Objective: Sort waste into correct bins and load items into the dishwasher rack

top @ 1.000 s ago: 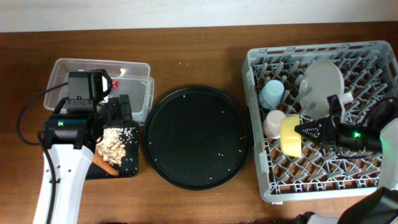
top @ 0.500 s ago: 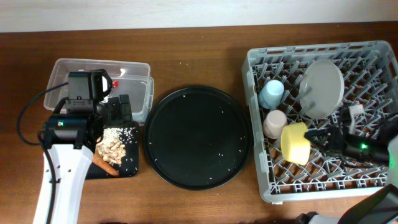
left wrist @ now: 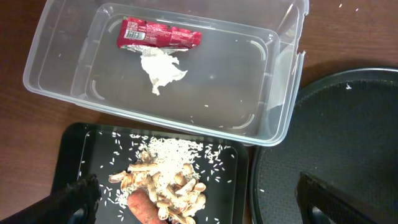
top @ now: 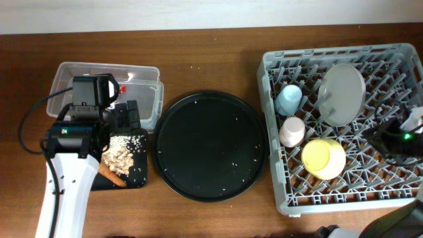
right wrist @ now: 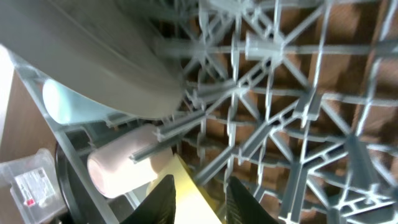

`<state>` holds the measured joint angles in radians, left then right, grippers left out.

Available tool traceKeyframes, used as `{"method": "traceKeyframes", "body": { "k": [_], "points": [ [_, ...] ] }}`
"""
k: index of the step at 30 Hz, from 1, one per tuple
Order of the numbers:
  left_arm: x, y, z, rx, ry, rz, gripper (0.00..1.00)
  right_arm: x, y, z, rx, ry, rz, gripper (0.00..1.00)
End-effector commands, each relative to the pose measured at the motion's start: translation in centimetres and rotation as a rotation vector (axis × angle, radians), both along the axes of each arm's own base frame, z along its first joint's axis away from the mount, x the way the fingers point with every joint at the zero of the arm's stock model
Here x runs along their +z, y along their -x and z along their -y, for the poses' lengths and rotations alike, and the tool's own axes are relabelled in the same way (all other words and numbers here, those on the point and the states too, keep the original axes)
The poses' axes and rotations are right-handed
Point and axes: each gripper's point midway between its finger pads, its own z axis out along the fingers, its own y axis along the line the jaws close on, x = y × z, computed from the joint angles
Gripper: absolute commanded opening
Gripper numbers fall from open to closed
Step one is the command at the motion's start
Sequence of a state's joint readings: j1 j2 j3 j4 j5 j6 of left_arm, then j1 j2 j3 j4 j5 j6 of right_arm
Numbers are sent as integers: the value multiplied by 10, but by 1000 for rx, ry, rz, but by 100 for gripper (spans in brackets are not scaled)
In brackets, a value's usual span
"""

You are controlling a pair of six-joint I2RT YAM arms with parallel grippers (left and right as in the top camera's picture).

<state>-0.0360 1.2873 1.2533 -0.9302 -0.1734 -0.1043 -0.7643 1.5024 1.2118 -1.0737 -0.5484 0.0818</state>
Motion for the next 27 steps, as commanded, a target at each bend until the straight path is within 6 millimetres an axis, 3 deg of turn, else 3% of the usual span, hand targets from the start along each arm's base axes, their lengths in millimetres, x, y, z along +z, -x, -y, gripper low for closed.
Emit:
{"method": "traceKeyframes", "body": {
  "k": [1,2,5,9,11,12,13,27],
  "points": [
    [11,-2,-3,-3,-17,28,99,42,-10,2,1,56,16,42],
    [11,-2,-3,-2,-17,28,99,59,-16,-11,76,97,22,44],
    [11,-2,-3,-3,-17,28,99,81,-31,-43,252,359,-64,48],
    [11,-2,-3,-3,-17,28,99,84,-54,-113,524,603,-63,56],
    [11,-2,-3,-2,-17,28,99,83,-55,-149,631,625,-40,77],
    [11,-2,-3,-3,-17,28,99,83,-54,-162,672,626,-31,98],
    [11,-2,-3,-2,-17,28,99,83,-54,-169,691,628,-23,98],
    [11,-2,-3,-3,-17,28,99,83,-54,-172,701,628,-21,98]
  ]
}}
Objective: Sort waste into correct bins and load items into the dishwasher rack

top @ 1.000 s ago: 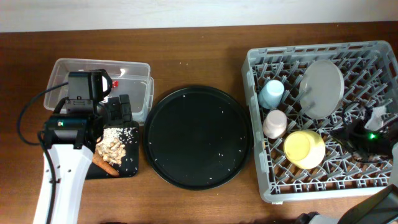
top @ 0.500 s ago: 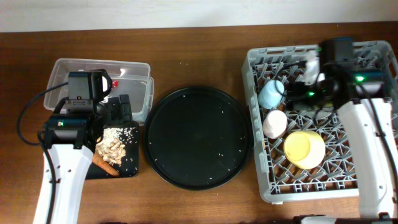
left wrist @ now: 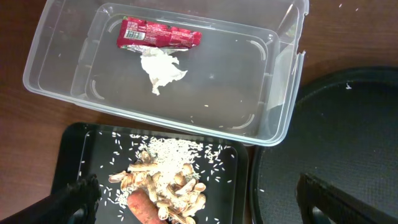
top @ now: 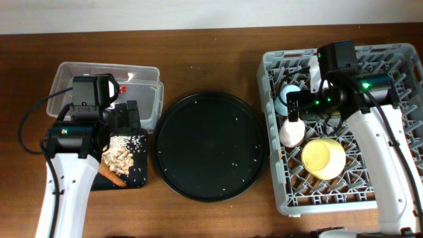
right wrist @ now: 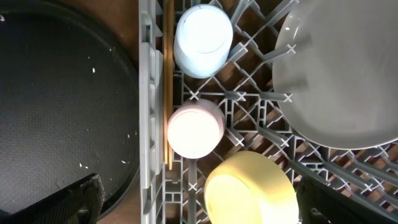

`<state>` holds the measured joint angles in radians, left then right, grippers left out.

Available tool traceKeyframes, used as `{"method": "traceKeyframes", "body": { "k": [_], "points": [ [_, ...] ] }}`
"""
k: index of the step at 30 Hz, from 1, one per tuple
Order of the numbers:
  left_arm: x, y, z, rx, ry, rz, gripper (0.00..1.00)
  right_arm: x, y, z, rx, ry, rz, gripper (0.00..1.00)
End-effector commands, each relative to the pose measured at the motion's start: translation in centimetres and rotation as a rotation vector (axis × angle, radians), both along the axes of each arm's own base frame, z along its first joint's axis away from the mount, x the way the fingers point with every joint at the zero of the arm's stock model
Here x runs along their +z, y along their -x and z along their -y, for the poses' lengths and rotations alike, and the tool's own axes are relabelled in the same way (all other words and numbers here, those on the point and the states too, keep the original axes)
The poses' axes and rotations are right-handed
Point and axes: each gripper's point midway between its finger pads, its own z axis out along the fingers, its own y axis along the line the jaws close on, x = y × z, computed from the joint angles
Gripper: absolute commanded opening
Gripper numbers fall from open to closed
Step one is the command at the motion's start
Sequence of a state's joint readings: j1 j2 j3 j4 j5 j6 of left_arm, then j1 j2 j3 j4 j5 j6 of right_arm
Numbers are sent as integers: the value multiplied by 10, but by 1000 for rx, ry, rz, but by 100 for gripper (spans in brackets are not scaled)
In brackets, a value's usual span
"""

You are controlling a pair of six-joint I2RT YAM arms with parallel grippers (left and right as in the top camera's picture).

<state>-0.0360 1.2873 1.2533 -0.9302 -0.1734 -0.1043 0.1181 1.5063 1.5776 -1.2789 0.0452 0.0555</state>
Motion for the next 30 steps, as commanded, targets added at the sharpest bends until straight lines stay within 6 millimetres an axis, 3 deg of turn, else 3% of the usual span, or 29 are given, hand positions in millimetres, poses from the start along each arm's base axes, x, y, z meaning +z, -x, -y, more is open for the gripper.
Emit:
{"method": "traceKeyframes", "body": {
  "k": [1,9,12,18,21,23,26,30],
  "points": [
    [11,-2,-3,-3,-17,28,99,6,-3,1,-6,11,20,98],
    [11,-2,-3,-2,-17,28,99,6,-3,1,-6,11,19,98],
    [11,-2,-3,-3,-17,28,99,16,1,1,-5,7,51,98],
    [11,-2,-3,-2,-17,28,99,77,33,11,-19,12,259,98],
    [11,-2,-3,-3,-17,28,99,117,64,14,-22,-10,420,98],
    [11,-2,-3,-3,-17,28,99,128,85,17,-25,-28,543,98],
    [11,-2,-3,-2,-17,28,99,123,111,18,-22,-75,790,98],
    [11,-2,-3,-2,-17,28,99,84,134,19,-21,-119,1094,98]
  ]
}}
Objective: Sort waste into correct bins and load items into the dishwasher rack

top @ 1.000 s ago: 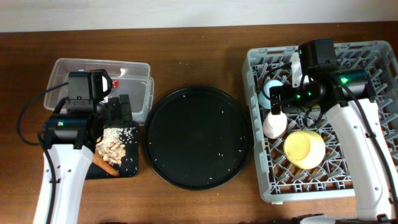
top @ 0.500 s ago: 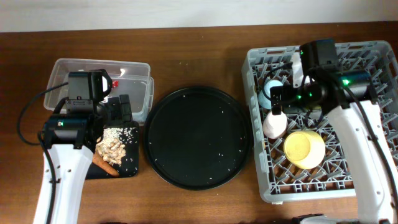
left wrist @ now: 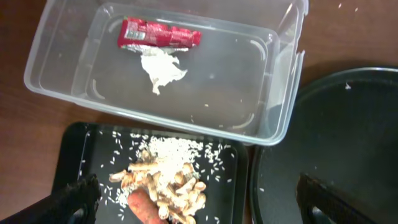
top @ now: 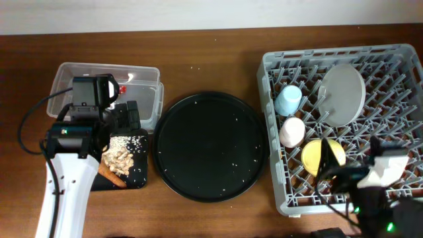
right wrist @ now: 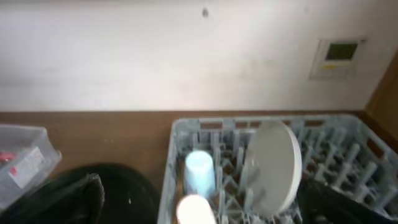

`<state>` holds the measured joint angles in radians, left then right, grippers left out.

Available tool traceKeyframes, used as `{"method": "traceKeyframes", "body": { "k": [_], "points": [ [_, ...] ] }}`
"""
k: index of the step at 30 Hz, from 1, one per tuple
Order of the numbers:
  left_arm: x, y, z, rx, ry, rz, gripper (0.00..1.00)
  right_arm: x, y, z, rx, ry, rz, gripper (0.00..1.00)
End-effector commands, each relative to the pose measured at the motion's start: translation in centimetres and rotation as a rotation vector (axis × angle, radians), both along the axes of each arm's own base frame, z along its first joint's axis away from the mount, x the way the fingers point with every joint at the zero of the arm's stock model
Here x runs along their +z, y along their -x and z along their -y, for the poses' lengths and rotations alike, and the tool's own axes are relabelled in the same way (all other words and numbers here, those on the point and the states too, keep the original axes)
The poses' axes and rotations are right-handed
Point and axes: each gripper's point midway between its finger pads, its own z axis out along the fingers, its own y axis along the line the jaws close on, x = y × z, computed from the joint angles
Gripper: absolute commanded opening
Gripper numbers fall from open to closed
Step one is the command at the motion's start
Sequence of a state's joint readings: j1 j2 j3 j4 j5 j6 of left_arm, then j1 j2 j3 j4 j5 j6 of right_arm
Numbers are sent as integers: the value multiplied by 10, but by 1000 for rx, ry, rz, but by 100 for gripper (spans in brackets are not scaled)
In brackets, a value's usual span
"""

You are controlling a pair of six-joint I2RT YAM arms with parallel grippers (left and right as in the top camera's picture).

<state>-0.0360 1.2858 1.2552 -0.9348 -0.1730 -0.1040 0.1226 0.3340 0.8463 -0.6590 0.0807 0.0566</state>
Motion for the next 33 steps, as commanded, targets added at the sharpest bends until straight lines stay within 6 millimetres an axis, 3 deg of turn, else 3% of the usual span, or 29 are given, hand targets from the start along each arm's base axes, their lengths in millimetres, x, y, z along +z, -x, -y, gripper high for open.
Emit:
{"method": "traceKeyframes", "body": {
  "k": [1,9,14,19,23,33],
  "points": [
    [10,-2,-3,-2,-17,29,99,-43,0,-2,9,-17,97,98],
    [10,-2,-3,-2,-17,29,99,-99,-40,-11,32,-56,348,98],
    [10,-2,-3,-2,-17,29,99,-138,-47,-11,29,-42,239,98],
    [10,-2,-3,-2,-17,29,99,-179,-48,2,-27,-8,74,98],
    [10,-2,-3,-2,-17,29,99,-180,-48,7,-34,123,75,98],
    [10,-2,-3,-2,-17,29,99,-180,-48,8,-36,122,74,98]
  ]
}}
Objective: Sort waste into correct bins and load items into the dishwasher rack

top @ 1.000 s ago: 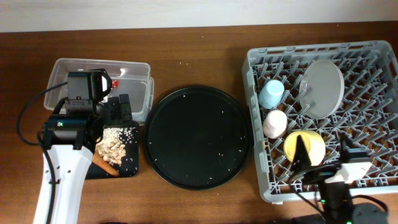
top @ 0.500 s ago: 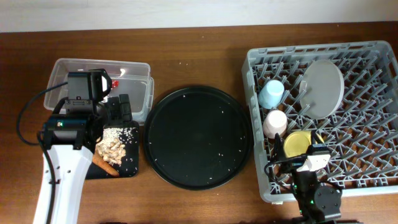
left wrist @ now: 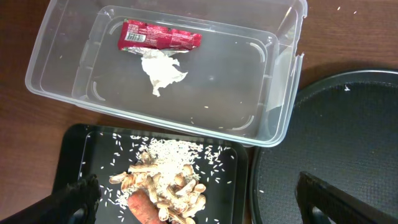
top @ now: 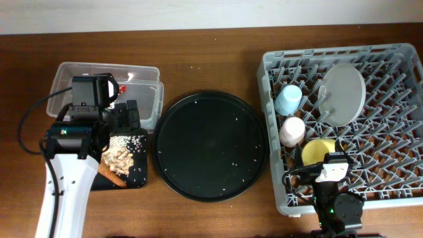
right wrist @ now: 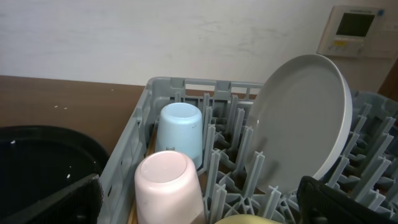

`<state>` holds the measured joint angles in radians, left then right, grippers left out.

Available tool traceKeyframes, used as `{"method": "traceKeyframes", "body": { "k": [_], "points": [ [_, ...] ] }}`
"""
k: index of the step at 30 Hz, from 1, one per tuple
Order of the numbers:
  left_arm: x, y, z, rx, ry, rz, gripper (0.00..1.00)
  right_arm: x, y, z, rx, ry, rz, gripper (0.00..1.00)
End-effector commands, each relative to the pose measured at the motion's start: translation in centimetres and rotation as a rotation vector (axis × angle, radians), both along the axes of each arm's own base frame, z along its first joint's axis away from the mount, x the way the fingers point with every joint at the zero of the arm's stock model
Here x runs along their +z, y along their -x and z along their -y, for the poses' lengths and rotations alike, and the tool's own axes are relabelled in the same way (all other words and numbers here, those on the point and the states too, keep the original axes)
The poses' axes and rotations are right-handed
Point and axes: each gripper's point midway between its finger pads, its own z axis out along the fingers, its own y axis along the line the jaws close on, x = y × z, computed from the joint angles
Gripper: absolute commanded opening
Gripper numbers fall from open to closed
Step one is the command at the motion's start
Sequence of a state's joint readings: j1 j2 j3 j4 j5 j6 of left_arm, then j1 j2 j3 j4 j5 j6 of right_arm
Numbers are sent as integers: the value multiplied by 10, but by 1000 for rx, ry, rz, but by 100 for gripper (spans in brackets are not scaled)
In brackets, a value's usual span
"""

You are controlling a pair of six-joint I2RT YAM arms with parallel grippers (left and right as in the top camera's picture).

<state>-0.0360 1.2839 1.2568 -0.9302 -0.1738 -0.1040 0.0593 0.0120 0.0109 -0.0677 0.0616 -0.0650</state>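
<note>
A grey dish rack (top: pixel 274 132) on the right holds a blue cup (right wrist: pixel 180 132), a pink cup (right wrist: pixel 169 185), a yellow bowl (top: pixel 317 151) and a grey plate (right wrist: pixel 298 118). My right gripper (right wrist: pixel 199 208) is open at the rack's near edge (top: pixel 330 175), with nothing held. A clear bin (left wrist: pixel 273 74) holds a red wrapper (left wrist: pixel 159 33) and a white tissue (left wrist: pixel 161 70). A small black tray (left wrist: pixel 233 186) carries peanut shells (left wrist: pixel 177 183), rice and a carrot (left wrist: pixel 144 208). My left gripper (left wrist: pixel 198 202) hangs open above it.
A large round black tray (top: pixel 210 145) with a few rice grains lies between the bin and the rack. Brown table (top: pixel 211 53) runs to a white wall behind. A wall panel (right wrist: pixel 356 23) shows beyond the rack.
My right gripper has shifted left along the rack's near edge and come closer to the pink and blue cups. The left gripper and the waste have not moved.
My right gripper was low in the rack's right side, fingers close together. Then it was open above the cups. Then it was back at the rack's near right edge, and now sits behind the yellow bowl. The left gripper stayed open over the small tray.
</note>
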Motion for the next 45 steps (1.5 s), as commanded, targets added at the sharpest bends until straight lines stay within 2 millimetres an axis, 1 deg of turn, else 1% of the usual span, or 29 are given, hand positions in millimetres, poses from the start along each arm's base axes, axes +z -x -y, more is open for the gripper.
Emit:
{"method": "traceKeyframes", "body": {
  "k": [1,14,16,18,19,20,21,22,23,24,26,28,29,30,31,32,34,36,38,41,44,45],
  "points": [
    [9,-1,-3,-2,-16,21,99,-3,0,2,-6,10,-6,98],
    [10,0,-3,-2,-16,27,99,-3,0,2,-6,10,-6,98],
    [18,8,-3,-2,-15,59,99,-3,0,2,-6,10,-7,98],
    [29,23,-4,-2,-14,107,99,-4,0,2,-6,10,-10,98],
    [36,35,-4,-1,-13,144,99,-4,0,2,-6,10,-10,98],
    [37,47,-5,-1,-12,166,99,-4,0,2,-6,10,-10,99],
    [34,57,-5,-1,-12,177,99,-4,0,2,-6,10,-10,98],
    [26,69,-5,-1,-11,180,99,-4,0,2,-6,10,-10,98],
    [12,82,-6,-1,-12,169,99,-4,0,2,-6,10,-10,98],
    [0,90,-6,-1,-12,156,99,-4,0,2,-6,10,-10,98],
    [-40,111,-7,-1,-13,124,99,-4,0,2,-6,10,-10,98],
    [-63,114,-5,-8,-3,165,99,-4,0,2,-6,10,-10,98],
    [-70,111,-4,-11,1,210,99,-4,0,2,-6,10,-10,98],
    [-75,104,-1,-23,16,270,99,-4,0,2,-6,10,-10,98],
    [-75,95,4,-41,35,353,99,-4,0,2,-6,10,-10,98],
    [-72,90,7,-56,48,409,99,-4,0,2,-6,10,-10,98],
    [-59,73,22,-119,82,623,99,-4,0,2,-6,10,-10,98],
    [-55,69,32,-163,105,744,99,-4,0,2,-6,10,-10,98],
    [-62,70,34,-174,112,772,99,-4,0,2,-6,10,-10,98],
    [-79,73,34,-179,115,760,99,-4,0,2,-6,10,-10,98],
    [-88,78,34,-179,114,766,99,-4,0,2,-6,10,-10,98],
    [-88,79,33,-177,114,766,99,-4,0,2,-6,10,-10,98]
  ]
}}
